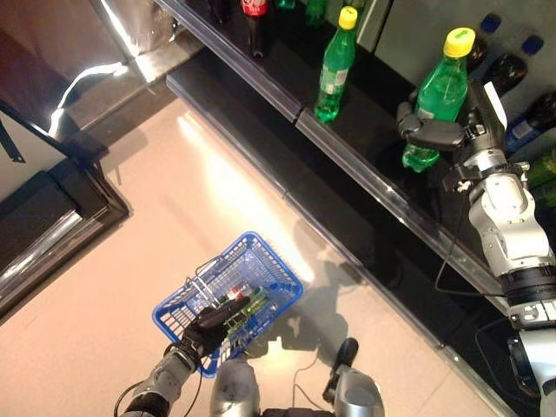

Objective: Pick up the drink and place into the basket.

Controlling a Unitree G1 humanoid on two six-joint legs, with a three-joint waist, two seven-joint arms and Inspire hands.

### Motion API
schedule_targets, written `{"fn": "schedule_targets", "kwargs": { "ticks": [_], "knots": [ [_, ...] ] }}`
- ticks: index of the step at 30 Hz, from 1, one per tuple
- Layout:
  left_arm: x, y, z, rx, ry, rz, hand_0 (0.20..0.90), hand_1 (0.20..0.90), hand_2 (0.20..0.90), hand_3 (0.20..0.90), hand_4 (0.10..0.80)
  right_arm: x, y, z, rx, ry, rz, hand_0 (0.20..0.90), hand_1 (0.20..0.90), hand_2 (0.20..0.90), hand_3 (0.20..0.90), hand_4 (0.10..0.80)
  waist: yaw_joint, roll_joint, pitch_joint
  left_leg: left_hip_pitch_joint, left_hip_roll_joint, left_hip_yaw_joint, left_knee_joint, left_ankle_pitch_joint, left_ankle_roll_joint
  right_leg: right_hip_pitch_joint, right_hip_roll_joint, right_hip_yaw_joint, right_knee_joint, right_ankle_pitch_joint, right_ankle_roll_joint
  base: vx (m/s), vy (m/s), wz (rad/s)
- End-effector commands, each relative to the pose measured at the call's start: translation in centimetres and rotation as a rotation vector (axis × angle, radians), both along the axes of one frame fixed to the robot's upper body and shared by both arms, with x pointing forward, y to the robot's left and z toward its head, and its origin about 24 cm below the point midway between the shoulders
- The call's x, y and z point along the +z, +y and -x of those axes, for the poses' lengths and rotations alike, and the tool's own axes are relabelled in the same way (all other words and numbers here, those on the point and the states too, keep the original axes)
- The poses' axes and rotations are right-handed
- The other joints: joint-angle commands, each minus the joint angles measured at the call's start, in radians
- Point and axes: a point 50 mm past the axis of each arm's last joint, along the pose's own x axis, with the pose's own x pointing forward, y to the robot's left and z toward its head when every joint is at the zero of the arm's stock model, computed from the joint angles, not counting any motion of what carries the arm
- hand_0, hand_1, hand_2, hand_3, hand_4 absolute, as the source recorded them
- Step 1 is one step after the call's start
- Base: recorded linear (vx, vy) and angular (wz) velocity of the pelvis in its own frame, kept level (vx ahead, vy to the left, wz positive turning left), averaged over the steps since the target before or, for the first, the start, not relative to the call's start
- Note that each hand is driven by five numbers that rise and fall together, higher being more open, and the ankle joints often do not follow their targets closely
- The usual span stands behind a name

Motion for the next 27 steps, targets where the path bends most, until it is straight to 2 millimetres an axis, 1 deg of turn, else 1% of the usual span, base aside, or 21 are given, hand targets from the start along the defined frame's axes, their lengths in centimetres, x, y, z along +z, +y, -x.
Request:
{"fn": "schedule_targets", "kwargs": {
  "ticks": [1, 4, 5, 8, 9, 10, 11, 12, 14, 16, 19, 23, 27],
  "knots": [
    [3.7, -2.6, -2.1, -0.149, -0.359, 0.151, 0.3, 0.3, 0.3, 0.2, 0.1, 3.1, 0.6, 1.5, 0.057, -0.201, 0.023, 0.3, 0.3, 0.3, 0.2, 0.1, 0.036, -0.009, -0.345, -0.004, 0.019, 0.04, -0.015, 0.009, 0.008, -0.035, -0.02, -0.01, 0.0, 0.013, 0.015, 0.0, 0.0, 0.0],
    [5.3, -3.5, -2.9, -0.189, -0.441, 0.182, 0.3, 0.3, 0.3, 0.2, 0.1, 2.5, 1.0, 1.8, 0.079, -0.2, 0.023, 0.3, 0.3, 0.3, 0.2, 0.1, 0.044, -0.01, -0.353, 0.006, 0.014, 0.027, -0.015, 0.001, 0.012, -0.017, -0.021, -0.02, -0.002, 0.009, 0.015, 0.015, 0.008, 0.06],
    [5.4, -3.6, -2.9, -0.194, -0.449, 0.183, 0.3, 0.3, 0.3, 0.2, 0.1, 2.5, 1.1, 1.9, 0.081, -0.2, 0.022, 0.3, 0.3, 0.3, 0.2, 0.1, 0.045, -0.01, -0.354, 0.007, 0.013, 0.025, -0.015, 0.001, 0.012, -0.015, -0.021, -0.021, -0.002, 0.008, 0.015, 0.015, 0.008, 0.25],
    [7.1, -4.8, -3.7, -0.24, -0.526, 0.203, 0.3, 0.3, 0.3, 0.2, 0.1, 2.1, 1.7, 2.1, 0.102, -0.203, 0.015, 0.3, 0.3, 0.3, 0.2, 0.1, 0.053, -0.013, -0.358, 0.013, 0.011, 0.014, -0.015, -0.005, 0.015, -0.003, -0.021, -0.03, -0.003, 0.005, 0.015, 0.008, 0.002, 0.21],
    [7.8, -5.3, -4.1, -0.252, -0.549, 0.209, 0.3, 0.3, 0.3, 0.2, 0.1, 2.0, 2.1, 2.2, 0.111, -0.203, 0.015, 0.3, 0.3, 0.3, 0.2, 0.1, 0.056, -0.014, -0.36, 0.014, 0.009, 0.009, -0.015, -0.007, 0.017, 0.0, -0.021, -0.03, -0.003, 0.004, 0.015, 0.011, -0.001, 0.06],
    [8.9, -5.9, -4.5, -0.269, -0.59, 0.233, 0.3, 0.3, 0.3, 0.2, 0.1, 1.9, 2.5, 2.3, 0.129, -0.205, 0.015, 0.3, 0.3, 0.3, 0.2, 0.1, 0.06, -0.015, -0.361, 0.016, 0.007, 0.002, -0.015, -0.009, 0.019, 0.005, -0.021, -0.032, -0.003, 0.002, 0.015, 0.0, 0.0, 0.0],
    [9.2, -6.1, -4.6, -0.273, -0.599, 0.237, 0.3, 0.3, 0.3, 0.2, 0.1, 1.8, 2.7, 2.3, 0.133, -0.204, 0.014, 0.3, 0.3, 0.3, 0.2, 0.1, 0.061, -0.015, -0.362, 0.017, 0.006, 0.001, -0.015, -0.009, 0.019, 0.006, -0.021, -0.033, -0.003, 0.001, 0.015, 0.018, 0.006, 0.11],
    [10.4, -6.7, -4.8, -0.292, -0.634, 0.256, 0.3, 0.3, 0.3, 0.2, 0.1, 1.5, 3.1, 2.4, 0.149, -0.202, 0.014, 0.3, 0.3, 0.3, 0.2, 0.1, 0.065, -0.015, -0.364, 0.018, 0.006, -0.003, -0.015, -0.01, 0.02, 0.01, -0.021, -0.035, -0.003, 0.0, 0.015, 0.015, 0.007, 0.15],
    [11.0, -7.1, -4.9, -0.303, -0.655, 0.269, 0.3, 0.3, 0.3, 0.2, 0.1, 1.3, 3.3, 2.5, 0.159, -0.202, 0.013, 0.3, 0.3, 0.3, 0.2, 0.1, 0.067, -0.016, -0.365, 0.016, 0.004, -0.006, -0.015, -0.008, 0.022, 0.01, -0.022, -0.037, -0.003, 0.0, 0.014, 0.007, 0.007, 0.18],
    [12.5, -7.9, -5.1, -0.33, -0.71, 0.285, 0.3, 0.3, 0.3, 0.2, 0.1, 1.0, 4.0, 2.8, 0.187, -0.197, 0.01, 0.3, 0.3, 0.3, 0.2, 0.1, 0.071, -0.016, -0.366, 0.017, 0.002, -0.011, -0.015, -0.01, 0.025, 0.016, -0.021, -0.04, -0.003, -0.002, 0.014, 0.012, 0.005, 0.09],
    [14.0, -8.5, -5.1, -0.362, -0.77, 0.296, 0.3, 0.3, 0.3, 0.2, 0.1, 0.6, 4.6, 3.1, 0.228, -0.189, 0.012, 0.3, 0.3, 0.3, 0.2, 0.1, 0.076, -0.017, -0.367, 0.018, 0.0, -0.015, -0.015, -0.011, 0.026, 0.02, -0.022, -0.043, -0.003, -0.003, 0.016, 0.005, 0.003, 0.02],
    [16.6, -9.5, -5.3, -0.403, -0.859, 0.313, 0.3, 0.3, 0.3, 0.2, 0.1, 0.1, 6.2, 3.7, 0.307, -0.187, 0.014, 0.3, 0.3, 0.3, 0.2, 0.1, 0.085, -0.02, -0.365, 0.019, -0.005, -0.024, -0.015, -0.017, 0.031, 0.028, -0.023, -0.047, -0.003, -0.008, 0.019, 0.004, -0.001, 0.14],
    [17.9, -10.1, -5.2, -0.436, -0.909, 0.327, 0.3, 0.3, 0.3, 0.2, 0.1, 0.0, 7.6, 4.1, 0.39, -0.187, 0.011, 0.3, 0.3, 0.3, 0.2, 0.1, 0.09, -0.027, -0.371, 0.014, -0.009, -0.029, -0.015, -0.016, 0.035, 0.031, -0.025, -0.051, -0.003, -0.011, 0.021, 0.016, -0.013, 0.06]
  ]
}}
